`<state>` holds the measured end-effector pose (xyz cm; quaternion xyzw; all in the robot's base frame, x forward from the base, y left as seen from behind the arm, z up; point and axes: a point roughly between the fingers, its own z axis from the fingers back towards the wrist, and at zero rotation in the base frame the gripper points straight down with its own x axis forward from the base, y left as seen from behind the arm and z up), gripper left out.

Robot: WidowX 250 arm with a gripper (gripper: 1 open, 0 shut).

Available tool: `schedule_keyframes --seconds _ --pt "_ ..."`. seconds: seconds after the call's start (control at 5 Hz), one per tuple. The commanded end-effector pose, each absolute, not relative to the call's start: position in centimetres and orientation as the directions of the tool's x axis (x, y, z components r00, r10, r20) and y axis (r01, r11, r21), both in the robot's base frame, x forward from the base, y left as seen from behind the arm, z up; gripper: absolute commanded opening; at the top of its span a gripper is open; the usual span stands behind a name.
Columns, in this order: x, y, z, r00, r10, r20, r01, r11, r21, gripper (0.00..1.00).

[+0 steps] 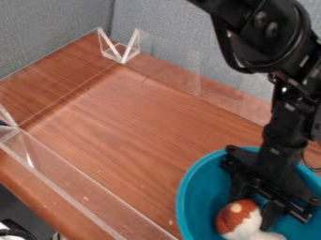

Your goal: Remove the mushroom from inside the blue bowl and put it on the table

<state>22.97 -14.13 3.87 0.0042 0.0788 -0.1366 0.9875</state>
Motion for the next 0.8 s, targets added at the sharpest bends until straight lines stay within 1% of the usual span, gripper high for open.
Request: schedule_keyframes --seconds 0.0,0.2,0.4,0.6 --pt "23.6 -13.0 6.6 0.963 -0.253 -0.09 0.253 0.967 -0.015 0.0" --pt "23.8 -12.6 6.9 0.967 -0.244 -0.079 0.244 0.97 -0.017 0.0" --pt "23.7 -12.6 7.5 0.967 -0.247 -0.07 0.246 0.969 -0.017 0.0" --pt "24.1 -12.4 9.1 0.968 -0.246 -0.046 0.246 0.969 -0.011 0.0"
